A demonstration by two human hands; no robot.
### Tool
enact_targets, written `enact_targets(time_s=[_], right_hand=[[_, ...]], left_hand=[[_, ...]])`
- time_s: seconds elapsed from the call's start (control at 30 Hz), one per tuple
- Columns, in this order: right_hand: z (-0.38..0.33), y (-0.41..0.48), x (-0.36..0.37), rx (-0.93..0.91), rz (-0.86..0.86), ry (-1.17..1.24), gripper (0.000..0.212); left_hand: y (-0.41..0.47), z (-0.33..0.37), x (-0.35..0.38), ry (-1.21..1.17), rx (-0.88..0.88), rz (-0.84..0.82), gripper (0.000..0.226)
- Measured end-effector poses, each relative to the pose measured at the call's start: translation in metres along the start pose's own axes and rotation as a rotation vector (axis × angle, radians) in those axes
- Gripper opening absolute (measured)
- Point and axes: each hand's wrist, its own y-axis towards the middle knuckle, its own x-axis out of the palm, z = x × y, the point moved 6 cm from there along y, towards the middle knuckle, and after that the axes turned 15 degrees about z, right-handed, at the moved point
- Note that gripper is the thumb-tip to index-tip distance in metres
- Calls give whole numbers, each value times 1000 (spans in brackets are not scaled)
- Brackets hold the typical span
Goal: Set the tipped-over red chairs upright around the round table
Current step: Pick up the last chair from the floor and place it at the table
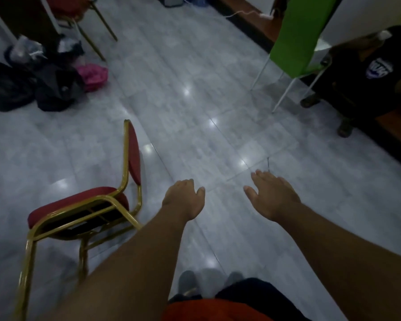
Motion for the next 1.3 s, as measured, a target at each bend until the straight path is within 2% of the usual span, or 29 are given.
enact_targets(time_s=[0.2, 0.3, 0.47, 0.67, 0.77, 0.97, 1.13, 1.3], right_hand=[[-19, 141, 11, -149, -60, 13, 67], [-48, 207, 8, -291, -72, 39, 66], [-109, 297, -2, -592, -86, -7, 64], [-219, 371, 16, -831, -171, -20, 65], [-273, 408, 24, -882, -188, -39, 65], [-370, 475, 39, -969, -218, -90, 64], [-424, 524, 70, -1033, -278, -119, 64], [-474, 579, 134, -1110, -317, -142, 64]], left_hand=[[100, -13, -12, -41, -171, 36, 59], [136, -33, -26, -57, -316, 73, 62], [183, -57, -49, -129, -521, 189, 59], [225, -109, -67, -213, -715, 261, 52], [255, -147, -79, -228, -758, 282, 56], [324, -220, -95, -284, -855, 273, 47], [378, -259, -79, -385, -912, 238, 52], [424, -299, -44, -443, -995, 259, 51]])
